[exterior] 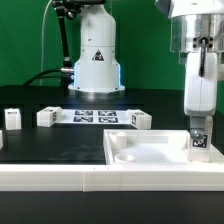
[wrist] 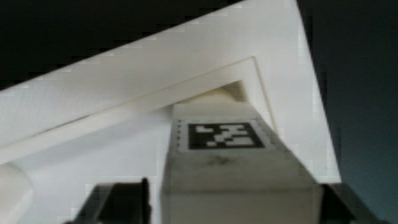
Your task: Assemble one leg
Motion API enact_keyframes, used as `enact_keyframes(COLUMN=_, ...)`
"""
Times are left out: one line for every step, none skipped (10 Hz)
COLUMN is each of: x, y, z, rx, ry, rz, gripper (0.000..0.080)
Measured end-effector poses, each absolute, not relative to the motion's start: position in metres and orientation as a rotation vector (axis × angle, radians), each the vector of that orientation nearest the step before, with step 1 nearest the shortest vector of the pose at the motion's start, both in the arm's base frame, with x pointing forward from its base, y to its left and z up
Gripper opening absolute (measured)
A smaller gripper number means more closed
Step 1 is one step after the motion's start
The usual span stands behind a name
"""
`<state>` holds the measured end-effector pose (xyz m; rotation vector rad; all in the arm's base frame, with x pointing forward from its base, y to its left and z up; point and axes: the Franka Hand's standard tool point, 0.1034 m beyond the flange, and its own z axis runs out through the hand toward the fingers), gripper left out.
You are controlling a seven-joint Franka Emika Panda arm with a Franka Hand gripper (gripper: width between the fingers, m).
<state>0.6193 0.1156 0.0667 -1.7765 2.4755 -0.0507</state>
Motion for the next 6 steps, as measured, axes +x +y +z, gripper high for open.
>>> enact_keyframes(x=0.6193, y=0.1157, z=0.0667, rx=-1.815, ry=2.448, rz=-0.053, gripper=0.0556)
enact_keyframes(x=0.6194, y=0.1156, z=0.0666, rx=-1.825, ry=2.440, rz=-0.054, gripper=0.0556)
enact_keyframes(x=0.6197, y=0.1150, z=0.0667, rx=-1.925, ry=2.365, rz=-0.062, gripper=0.0623)
enact_keyframes(x=0.6200, y=0.1153, z=0.0670, rx=-2.054, ry=2.256, rz=-0.069, gripper=0.0623)
enact_keyframes(x=0.6202, y=0.1156, z=0.0672, rx=-2.145, ry=2.172, rz=-0.075, gripper=0.0645)
enact_keyframes(x=0.6202, y=0.1152, z=0.0672, rx=-2.244, ry=2.072, rz=-0.081, gripper=0.0645)
